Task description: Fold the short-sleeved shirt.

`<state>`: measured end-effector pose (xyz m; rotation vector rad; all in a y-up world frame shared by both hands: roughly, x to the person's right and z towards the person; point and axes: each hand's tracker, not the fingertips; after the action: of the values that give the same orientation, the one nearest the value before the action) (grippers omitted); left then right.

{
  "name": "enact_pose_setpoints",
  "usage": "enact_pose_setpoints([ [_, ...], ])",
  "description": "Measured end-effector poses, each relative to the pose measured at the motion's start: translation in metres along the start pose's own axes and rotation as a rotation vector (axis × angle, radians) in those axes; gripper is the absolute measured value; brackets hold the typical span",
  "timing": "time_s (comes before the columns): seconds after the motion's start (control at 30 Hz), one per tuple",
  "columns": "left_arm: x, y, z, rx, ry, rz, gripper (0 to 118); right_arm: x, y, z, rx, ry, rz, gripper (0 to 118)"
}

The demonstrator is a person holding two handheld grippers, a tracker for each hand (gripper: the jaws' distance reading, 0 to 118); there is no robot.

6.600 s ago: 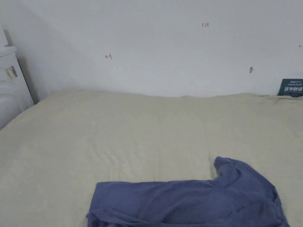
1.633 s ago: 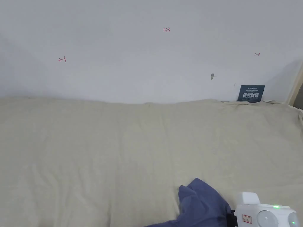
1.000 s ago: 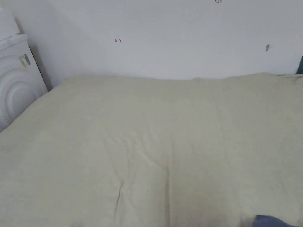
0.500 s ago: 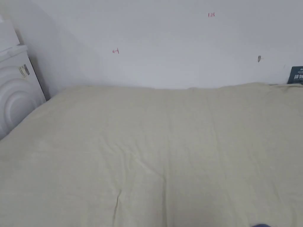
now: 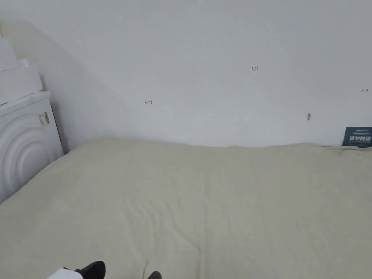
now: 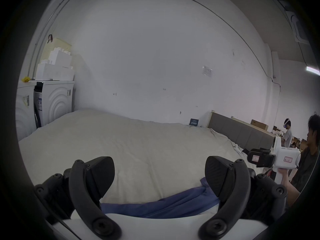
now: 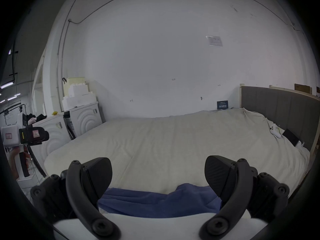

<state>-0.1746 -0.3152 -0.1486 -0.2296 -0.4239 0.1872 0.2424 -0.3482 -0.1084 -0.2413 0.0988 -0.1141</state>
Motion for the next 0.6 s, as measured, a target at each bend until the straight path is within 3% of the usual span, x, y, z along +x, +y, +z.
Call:
enact_pose_setpoints([
  [0.1, 0.010, -0.010, -0.003, -0.038, -0.012, -0.010, 103, -0.013, -0.009, -0.002, -0.043, -0.006, 0.033, 108],
  [0.13, 0.009, -0.016, -0.003, -0.046, -0.009, -0.019, 94, -0.015, -0.013, -0.001, -0.053, -0.002, 0.036, 102],
  [0.17, 0.009, -0.020, -0.002, -0.050, -0.009, -0.028, 83, -0.018, -0.018, -0.001, -0.078, -0.001, 0.036, 88],
  [0.2, 0.009, -0.022, -0.001, -0.068, -0.009, -0.027, 69, -0.019, -0.022, 0.000, -0.090, -0.001, 0.040, 59],
  [0.23, 0.008, -0.026, 0.000, -0.086, -0.003, -0.017, 45, -0.020, -0.027, 0.002, -0.102, -0.006, 0.043, 14],
  [0.27, 0.004, -0.031, 0.001, -0.094, 0.015, 0.002, 33, -0.021, -0.033, 0.002, -0.113, -0.017, 0.058, 3],
  [0.3, 0.002, -0.034, 0.001, -0.110, 0.011, 0.028, 24, -0.024, -0.036, 0.002, -0.129, -0.048, 0.080, 3],
  [0.33, -0.003, -0.038, 0.002, -0.119, 0.014, 0.051, 24, -0.023, -0.040, 0.001, -0.145, -0.052, 0.076, 3],
  [0.4, -0.011, -0.045, 0.005, -0.150, -0.003, 0.096, 18, -0.018, -0.046, 0.001, -0.189, -0.017, 0.020, 3],
  [0.43, -0.014, -0.048, 0.006, -0.158, 0.000, 0.108, 5, -0.019, -0.048, 0.002, -0.180, -0.033, -0.002, 1],
  [0.47, -0.016, -0.052, 0.008, -0.167, 0.013, 0.110, 0, -0.018, -0.049, 0.002, -0.194, -0.021, -0.004, 0],
  [0.6, -0.031, -0.061, 0.010, -0.240, 0.088, 0.080, 0, -0.017, -0.051, 0.004, -0.211, -0.021, -0.015, 0],
])
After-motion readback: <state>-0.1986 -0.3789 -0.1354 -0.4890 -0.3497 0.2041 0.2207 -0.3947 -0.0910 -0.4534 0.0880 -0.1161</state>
